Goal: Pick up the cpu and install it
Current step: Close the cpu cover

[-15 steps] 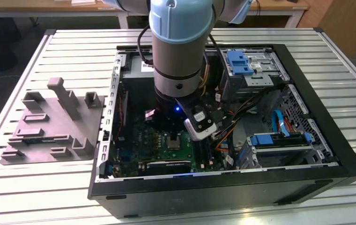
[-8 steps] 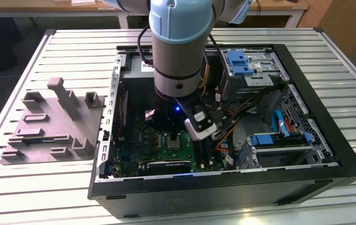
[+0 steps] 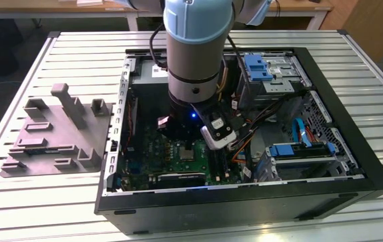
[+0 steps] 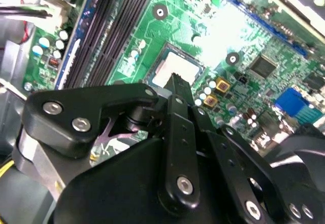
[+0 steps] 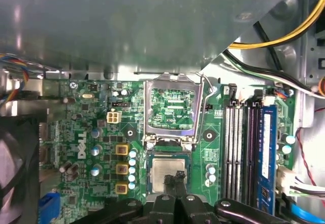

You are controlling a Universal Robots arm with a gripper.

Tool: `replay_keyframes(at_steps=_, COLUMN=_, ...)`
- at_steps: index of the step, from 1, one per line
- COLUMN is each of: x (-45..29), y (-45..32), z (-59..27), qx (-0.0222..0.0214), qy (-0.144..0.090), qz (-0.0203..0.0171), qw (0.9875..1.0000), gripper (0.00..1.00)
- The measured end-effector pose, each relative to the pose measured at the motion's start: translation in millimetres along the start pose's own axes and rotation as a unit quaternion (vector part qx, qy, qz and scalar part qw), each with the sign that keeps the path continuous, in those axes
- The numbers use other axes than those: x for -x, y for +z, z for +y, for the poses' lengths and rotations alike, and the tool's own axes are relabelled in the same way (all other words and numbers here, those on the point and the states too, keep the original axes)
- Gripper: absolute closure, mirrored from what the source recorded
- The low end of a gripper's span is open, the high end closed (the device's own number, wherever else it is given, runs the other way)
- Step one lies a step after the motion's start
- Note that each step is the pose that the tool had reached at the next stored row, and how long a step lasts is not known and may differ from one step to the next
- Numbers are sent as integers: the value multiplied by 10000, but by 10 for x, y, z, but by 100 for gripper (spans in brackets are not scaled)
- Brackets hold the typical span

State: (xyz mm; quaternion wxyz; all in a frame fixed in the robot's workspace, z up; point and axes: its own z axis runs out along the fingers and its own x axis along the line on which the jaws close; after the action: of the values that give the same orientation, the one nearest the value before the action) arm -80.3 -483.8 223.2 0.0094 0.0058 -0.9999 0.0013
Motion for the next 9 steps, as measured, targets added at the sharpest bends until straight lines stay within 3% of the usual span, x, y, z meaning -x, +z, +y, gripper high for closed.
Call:
replay_keyframes(at_steps=3, x=-1, y=-89, z=0, qx=0, qy=-7, qz=-4, qw=10000, gripper=89)
replay_keyframes(at_steps=5, x=-1, y=-100, z=0, qx=0, qy=-55, qz=-13, qw=10000, gripper=89)
replay_keyframes(at_steps=9, x=-2, y=-100, z=-1, qx=-7, qy=-411, qz=-14, qw=9992, gripper=89)
